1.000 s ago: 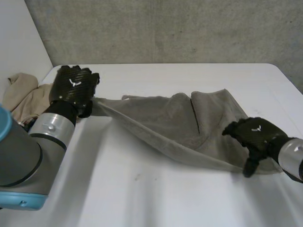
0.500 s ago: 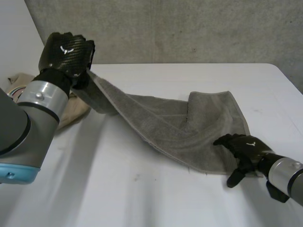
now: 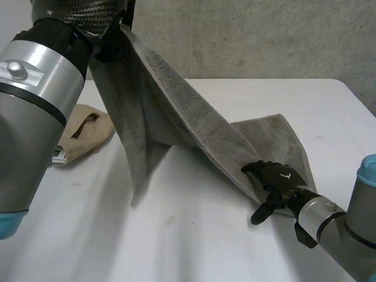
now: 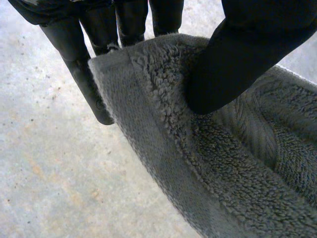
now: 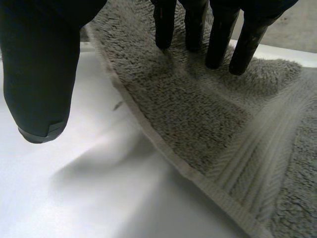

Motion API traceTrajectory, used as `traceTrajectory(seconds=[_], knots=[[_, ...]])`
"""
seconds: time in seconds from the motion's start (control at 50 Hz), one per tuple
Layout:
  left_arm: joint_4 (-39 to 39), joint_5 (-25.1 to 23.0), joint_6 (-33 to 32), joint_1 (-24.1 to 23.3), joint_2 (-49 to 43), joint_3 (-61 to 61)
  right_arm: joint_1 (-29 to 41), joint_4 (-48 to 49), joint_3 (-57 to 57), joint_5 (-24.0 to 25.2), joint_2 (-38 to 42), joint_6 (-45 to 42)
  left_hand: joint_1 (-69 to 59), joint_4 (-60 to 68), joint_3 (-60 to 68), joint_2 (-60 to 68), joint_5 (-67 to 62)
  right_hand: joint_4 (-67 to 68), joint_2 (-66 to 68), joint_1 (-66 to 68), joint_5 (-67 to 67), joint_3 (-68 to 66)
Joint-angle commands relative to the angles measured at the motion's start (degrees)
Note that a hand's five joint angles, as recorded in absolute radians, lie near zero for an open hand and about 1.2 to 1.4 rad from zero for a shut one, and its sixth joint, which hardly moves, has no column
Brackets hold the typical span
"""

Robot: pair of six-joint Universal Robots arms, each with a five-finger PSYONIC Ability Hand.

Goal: Fold the laundry.

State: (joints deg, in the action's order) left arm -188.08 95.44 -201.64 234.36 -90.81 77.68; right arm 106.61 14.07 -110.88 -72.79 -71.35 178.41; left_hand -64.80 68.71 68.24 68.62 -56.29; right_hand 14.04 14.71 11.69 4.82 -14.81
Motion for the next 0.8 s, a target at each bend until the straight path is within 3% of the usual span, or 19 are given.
traceTrajectory(seconds=[0.02, 0.14, 0.26, 0.34, 0.42, 0.48, 0.6, 0.74, 0.8], knots=[[-0.1, 1.8, 0.1, -1.8, 1.9, -0.1, 1.4, 2.6, 2.4, -6.0, 2.8, 3.5, -15.2, 11.3, 11.8, 11.4, -13.7, 13.5, 12.8, 15.9, 12.7, -12.7], [-0.2, 2.7, 1.3, -1.7, 3.4, -0.2, 1.5, 3.5, 4.8, -10.3, 5.2, 3.2, -15.2, 11.3, 11.8, 11.4, -13.7, 20.8, 20.1, 23.1, 20.0, -20.0], [-0.1, 4.0, 3.6, -1.3, 5.0, -1.0, 1.0, 3.2, 5.4, -11.0, 5.8, 2.9, -15.2, 11.3, 11.8, 11.4, -13.7, 29.8, 29.2, 32.2, 29.1, -29.1], [-0.1, 4.1, 3.6, 0.0, 6.1, -1.1, 0.7, 3.1, 5.5, -10.8, 5.2, 2.9, -15.2, 11.3, 11.8, 11.4, -13.7, 43.6, 43.0, 46.0, 42.9, -42.9], [0.1, 4.0, 3.8, 2.4, 6.3, -1.1, -2.4, 2.7, 5.4, -9.9, 4.3, 2.9, -15.2, 11.3, 11.8, 11.4, -13.7, 65.9, 65.3, 68.3, 65.2, -65.2], [0.3, 4.0, 4.0, 4.3, 6.3, -0.8, -7.5, 1.6, 5.1, -7.0, 2.5, 2.1, -15.2, 11.3, 11.8, 11.4, -13.7, 66.0, 65.3, 68.3, 65.2, -65.2], [1.4, 3.5, 4.9, 8.5, 6.2, 1.9, -16.1, -8.8, 8.5, 7.4, -2.8, -9.4, -15.2, 11.3, 11.8, 11.4, -13.7, 66.0, 65.3, 68.3, 65.2, -65.2], [5.6, -0.9, 4.4, 12.9, 5.4, 7.0, -19.9, -30.5, 22.4, 10.1, -14.0, -29.2, -15.2, 11.3, 11.8, 11.4, -13.7, 66.0, 65.3, 68.3, 65.2, -65.2], [8.5, -3.1, 4.1, 14.2, 5.1, 8.0, -20.3, -35.1, 26.7, 10.1, -16.9, -33.9, -15.2, 11.3, 11.8, 11.4, -13.7, 66.0, 65.3, 68.3, 65.2, -65.2]])
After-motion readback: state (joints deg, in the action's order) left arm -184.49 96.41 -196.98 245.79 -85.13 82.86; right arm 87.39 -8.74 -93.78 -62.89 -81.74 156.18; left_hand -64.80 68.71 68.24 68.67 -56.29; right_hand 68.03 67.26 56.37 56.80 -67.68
